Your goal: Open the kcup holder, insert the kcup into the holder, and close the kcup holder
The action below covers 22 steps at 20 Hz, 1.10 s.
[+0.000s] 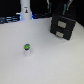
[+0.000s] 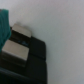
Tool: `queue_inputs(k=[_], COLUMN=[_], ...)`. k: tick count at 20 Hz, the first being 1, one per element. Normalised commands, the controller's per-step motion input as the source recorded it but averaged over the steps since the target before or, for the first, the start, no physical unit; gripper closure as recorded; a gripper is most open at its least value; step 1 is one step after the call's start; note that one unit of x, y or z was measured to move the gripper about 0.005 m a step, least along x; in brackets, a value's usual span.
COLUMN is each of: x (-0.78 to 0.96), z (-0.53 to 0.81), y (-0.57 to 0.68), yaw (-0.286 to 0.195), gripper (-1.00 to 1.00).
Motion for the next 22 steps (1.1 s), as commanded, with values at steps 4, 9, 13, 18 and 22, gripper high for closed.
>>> queue_inputs(k=[4,9,13,18,22], x=[-0.28,-0.29,-0.24,-0.16,-0.16], z=[-0.22,-0.24,-0.28,-0.38,-0.41], y=[0.65,0.64,0.58,0.4,0.32], yaw=[-0.166,-0.162,-0.156,-0.116,-0.07], gripper=[-1.0,-1.0,-1.0,-1.0,-1.0])
